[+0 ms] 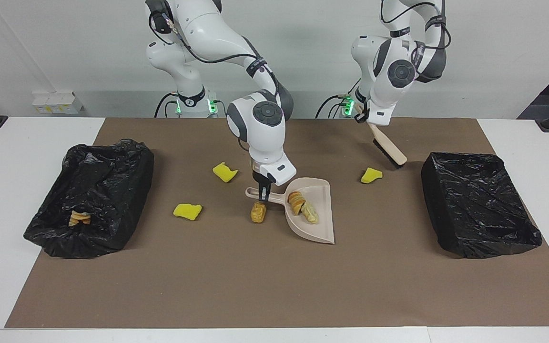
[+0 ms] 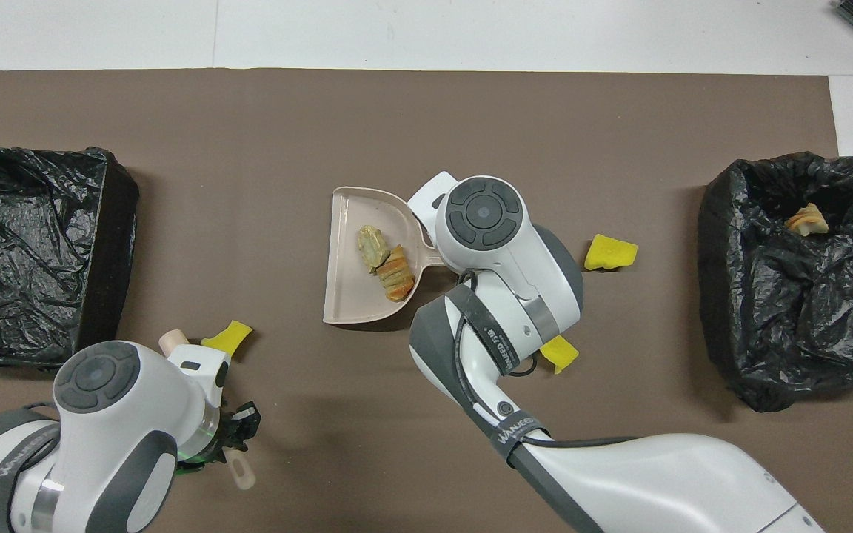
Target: Sweep and dump trash in bin
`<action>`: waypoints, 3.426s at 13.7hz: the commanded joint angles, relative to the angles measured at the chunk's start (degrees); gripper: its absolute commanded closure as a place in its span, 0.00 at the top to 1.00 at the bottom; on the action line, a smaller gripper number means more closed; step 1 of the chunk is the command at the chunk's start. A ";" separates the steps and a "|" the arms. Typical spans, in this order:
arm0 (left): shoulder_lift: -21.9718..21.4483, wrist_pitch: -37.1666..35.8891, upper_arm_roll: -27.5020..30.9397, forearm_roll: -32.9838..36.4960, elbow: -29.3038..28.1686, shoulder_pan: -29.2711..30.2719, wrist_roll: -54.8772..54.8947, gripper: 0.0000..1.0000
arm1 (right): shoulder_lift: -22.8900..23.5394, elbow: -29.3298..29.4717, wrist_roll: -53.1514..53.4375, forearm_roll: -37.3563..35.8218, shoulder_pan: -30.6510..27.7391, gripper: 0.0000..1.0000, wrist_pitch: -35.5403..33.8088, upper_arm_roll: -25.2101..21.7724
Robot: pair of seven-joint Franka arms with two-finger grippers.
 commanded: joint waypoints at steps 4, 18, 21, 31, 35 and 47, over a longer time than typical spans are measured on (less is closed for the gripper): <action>11.90 11.61 0.00 -3.08 7.91 -8.75 2.49 0.00 | -0.35 -1.00 -1.00 -0.59 -0.28 0.00 1.12 0.16; 10.43 7.34 0.53 -2.21 13.45 -14.22 15.68 0.00 | -0.35 -1.00 -1.09 -0.59 -0.28 0.00 1.03 0.16; 6.13 4.00 0.53 1.13 13.81 -10.97 15.68 0.00 | -0.35 -1.00 -1.09 -0.59 -0.37 0.00 1.03 0.16; 3.57 1.78 0.35 4.13 12.40 -10.52 15.95 0.00 | 0.09 0.67 -3.19 6.62 -5.02 0.00 3.14 0.25; 2.86 2.49 -0.09 4.13 8.72 -13.40 14.90 0.00 | -0.26 1.81 -11.35 14.34 -8.89 0.00 3.05 0.25; 2.59 15.22 -0.26 2.81 0.54 -39.85 -10.23 0.00 | -3.51 4.26 -16.20 17.96 -15.04 0.00 -3.17 0.16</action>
